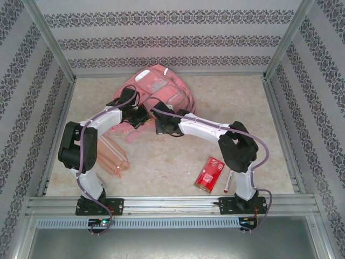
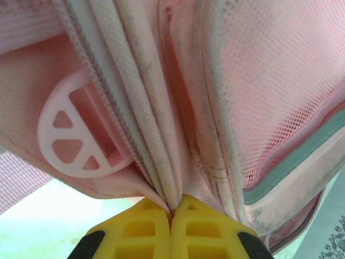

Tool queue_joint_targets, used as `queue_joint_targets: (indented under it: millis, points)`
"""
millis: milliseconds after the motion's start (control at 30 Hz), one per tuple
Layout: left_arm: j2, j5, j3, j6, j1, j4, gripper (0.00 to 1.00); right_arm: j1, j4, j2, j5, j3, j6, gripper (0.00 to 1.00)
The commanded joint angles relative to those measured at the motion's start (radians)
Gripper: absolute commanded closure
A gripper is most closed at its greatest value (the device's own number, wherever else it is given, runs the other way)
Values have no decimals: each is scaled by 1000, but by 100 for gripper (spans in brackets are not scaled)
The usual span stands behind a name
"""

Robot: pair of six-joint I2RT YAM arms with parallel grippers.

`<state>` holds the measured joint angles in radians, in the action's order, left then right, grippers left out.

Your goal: Pack the student bag

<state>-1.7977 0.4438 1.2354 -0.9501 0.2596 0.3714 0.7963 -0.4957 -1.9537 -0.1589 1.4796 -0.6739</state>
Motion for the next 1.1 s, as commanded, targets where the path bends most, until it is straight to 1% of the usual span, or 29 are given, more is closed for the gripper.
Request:
queue_joint_targets:
  millis: [0, 133, 233, 267, 333, 433, 500, 533, 600, 633, 667, 700, 733, 800, 833, 867, 933, 1000, 1067]
  points:
    - [20, 8, 50, 113, -18, 58, 100, -84, -57, 107, 84, -88, -9, 100]
    - [2, -25, 85, 215, -35, 93, 100, -182, -47, 172, 187, -193, 39, 100]
    - [-4, -55, 105, 266, -52, 121, 100, -257, 3, 208, 324, -258, 100, 100]
    - [-5, -58, 104, 276, -59, 117, 100, -276, 6, 212, 369, -265, 126, 100]
    - [-5, -57, 101, 298, -81, 103, 100, -307, -9, 220, 391, -278, 162, 100]
    - [-14, -47, 112, 367, -113, 87, 100, -372, -14, 226, 444, -301, 193, 100]
    - [-34, -44, 153, 408, -129, 122, 100, -414, 1, 232, 537, -312, 216, 100]
    - [-44, -41, 173, 413, -131, 138, 100, -419, 13, 236, 587, -313, 234, 100]
    - [-54, -5, 195, 395, -129, 148, 100, -394, 0, 242, 647, -289, 277, 88]
    - [-54, 8, 192, 375, -129, 143, 100, -375, -10, 242, 655, -273, 289, 83]
    - [-50, 19, 185, 348, -128, 136, 100, -348, -13, 242, 650, -258, 295, 76]
    - [-48, 31, 173, 325, -127, 126, 100, -315, 6, 245, 634, -254, 290, 72]
    - [-42, 37, 164, 306, -126, 117, 100, -281, 20, 246, 609, -249, 287, 69]
    - [-34, 46, 144, 277, -125, 100, 100, -196, 23, 243, 506, -210, 291, 65]
    - [-31, 47, 141, 274, -125, 98, 100, -158, 10, 236, 435, -185, 290, 63]
    - [-28, 43, 139, 275, -125, 101, 100, -123, -8, 225, 335, -156, 281, 58]
    - [-25, 32, 138, 281, -125, 109, 100, -63, -50, 194, 164, -101, 269, 51]
    - [-24, 26, 134, 282, -125, 113, 100, -31, -83, 154, 61, -51, 269, 49]
    - [-27, 30, 132, 283, -125, 115, 100, -13, -117, 103, 31, 2, 270, 49]
